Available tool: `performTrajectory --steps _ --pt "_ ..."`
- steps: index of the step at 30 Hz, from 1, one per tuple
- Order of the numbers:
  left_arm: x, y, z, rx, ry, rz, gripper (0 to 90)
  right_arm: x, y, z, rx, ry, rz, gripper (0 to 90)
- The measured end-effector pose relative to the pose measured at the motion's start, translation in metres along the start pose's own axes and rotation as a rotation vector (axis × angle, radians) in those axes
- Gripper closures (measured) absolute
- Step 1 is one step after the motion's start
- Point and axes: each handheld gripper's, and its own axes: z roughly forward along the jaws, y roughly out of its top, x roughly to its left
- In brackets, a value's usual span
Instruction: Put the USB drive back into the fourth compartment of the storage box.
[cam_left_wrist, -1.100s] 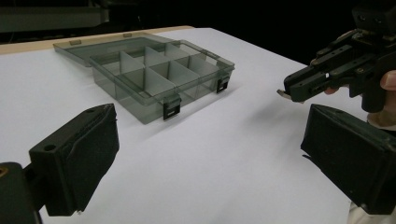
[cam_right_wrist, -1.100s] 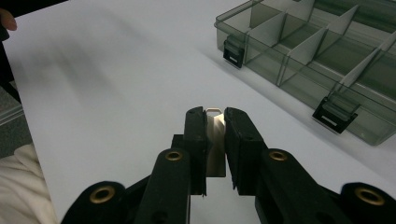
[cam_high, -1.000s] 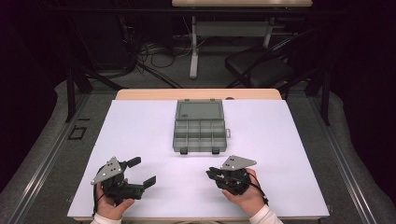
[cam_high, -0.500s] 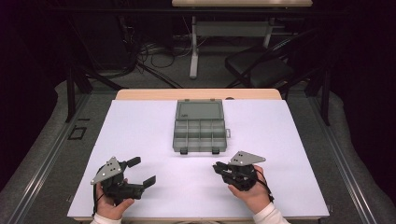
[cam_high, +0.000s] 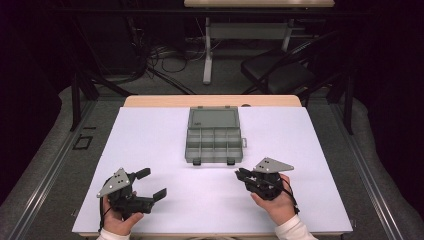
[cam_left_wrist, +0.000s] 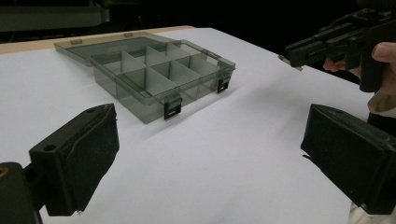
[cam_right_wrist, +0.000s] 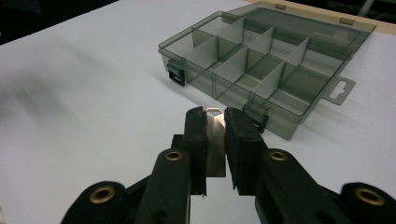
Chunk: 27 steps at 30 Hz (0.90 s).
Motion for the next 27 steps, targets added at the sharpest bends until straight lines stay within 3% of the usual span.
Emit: performTrajectory --steps 21,27 --pt "0.0 0.0 0.0 0.0 0.003 0.0 4.1 -0.008 0.002 -0.005 -0.015 -0.04 0.014 79.5" --pt "-0.001 0.0 0.0 0.005 0.007 0.005 4.1 -0.007 0.011 -0.007 -0.023 -0.046 0.004 79.5"
